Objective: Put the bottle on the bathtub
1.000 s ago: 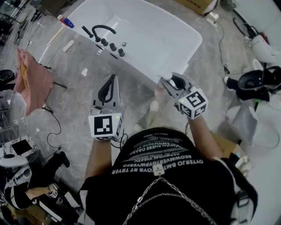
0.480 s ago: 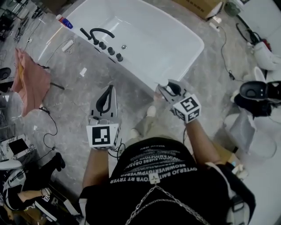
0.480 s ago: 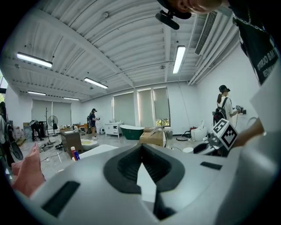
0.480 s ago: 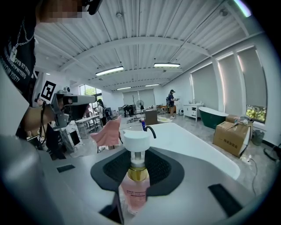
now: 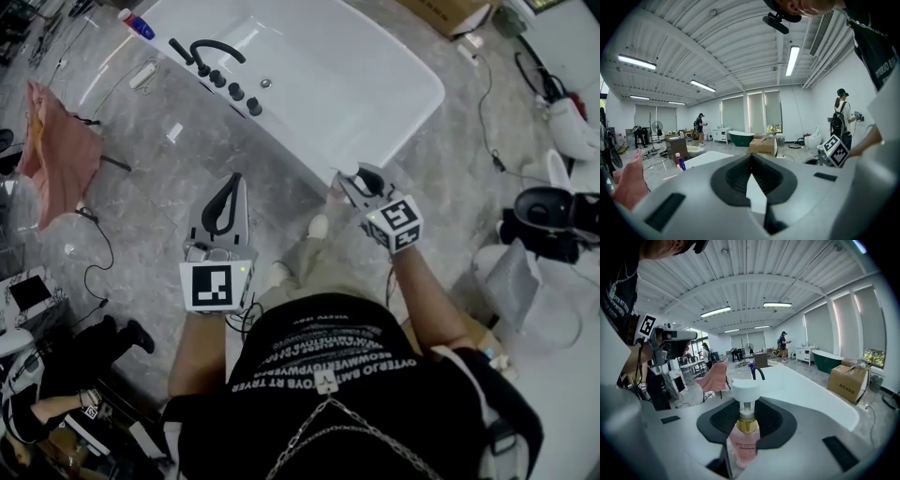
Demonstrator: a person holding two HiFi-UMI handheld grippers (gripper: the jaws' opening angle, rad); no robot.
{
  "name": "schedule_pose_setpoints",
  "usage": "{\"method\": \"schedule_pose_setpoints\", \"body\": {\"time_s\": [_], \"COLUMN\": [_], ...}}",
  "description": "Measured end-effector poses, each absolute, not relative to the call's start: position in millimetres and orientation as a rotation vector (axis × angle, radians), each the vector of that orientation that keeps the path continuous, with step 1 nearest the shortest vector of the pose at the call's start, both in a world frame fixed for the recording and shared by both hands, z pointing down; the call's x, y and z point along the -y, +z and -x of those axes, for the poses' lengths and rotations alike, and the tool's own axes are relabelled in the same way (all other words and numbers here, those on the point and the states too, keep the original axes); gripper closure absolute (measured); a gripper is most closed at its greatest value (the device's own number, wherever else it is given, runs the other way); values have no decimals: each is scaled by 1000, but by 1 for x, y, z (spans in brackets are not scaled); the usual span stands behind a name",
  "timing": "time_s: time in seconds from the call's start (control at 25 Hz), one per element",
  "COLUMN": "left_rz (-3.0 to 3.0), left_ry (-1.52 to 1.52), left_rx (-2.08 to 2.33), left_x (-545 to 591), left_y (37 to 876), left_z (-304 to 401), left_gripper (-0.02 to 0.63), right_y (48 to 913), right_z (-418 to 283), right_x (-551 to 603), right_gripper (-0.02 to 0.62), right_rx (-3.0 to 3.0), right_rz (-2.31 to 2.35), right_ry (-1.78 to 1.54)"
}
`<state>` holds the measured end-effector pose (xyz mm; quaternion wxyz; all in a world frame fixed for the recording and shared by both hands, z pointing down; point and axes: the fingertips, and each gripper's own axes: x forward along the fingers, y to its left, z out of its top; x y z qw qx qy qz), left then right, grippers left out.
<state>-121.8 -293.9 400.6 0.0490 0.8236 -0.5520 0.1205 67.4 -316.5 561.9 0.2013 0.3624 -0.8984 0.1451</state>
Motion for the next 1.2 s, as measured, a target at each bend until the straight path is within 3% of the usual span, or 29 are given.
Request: {"method": "schedule_pose_setpoints", "body": {"time_s": [1.2], "left_rz": [-2505], "left_ry": [411], "left_rx": [1594], "left_x": [296], "left_y": [427], "left_z": [95], "left_gripper": [603], "right_y": [695], "right_z": [-54], "right_x": [393], "right_gripper": [497], "right_rx": [2364], "right_rz": [-1016], "right_ry": [507]}}
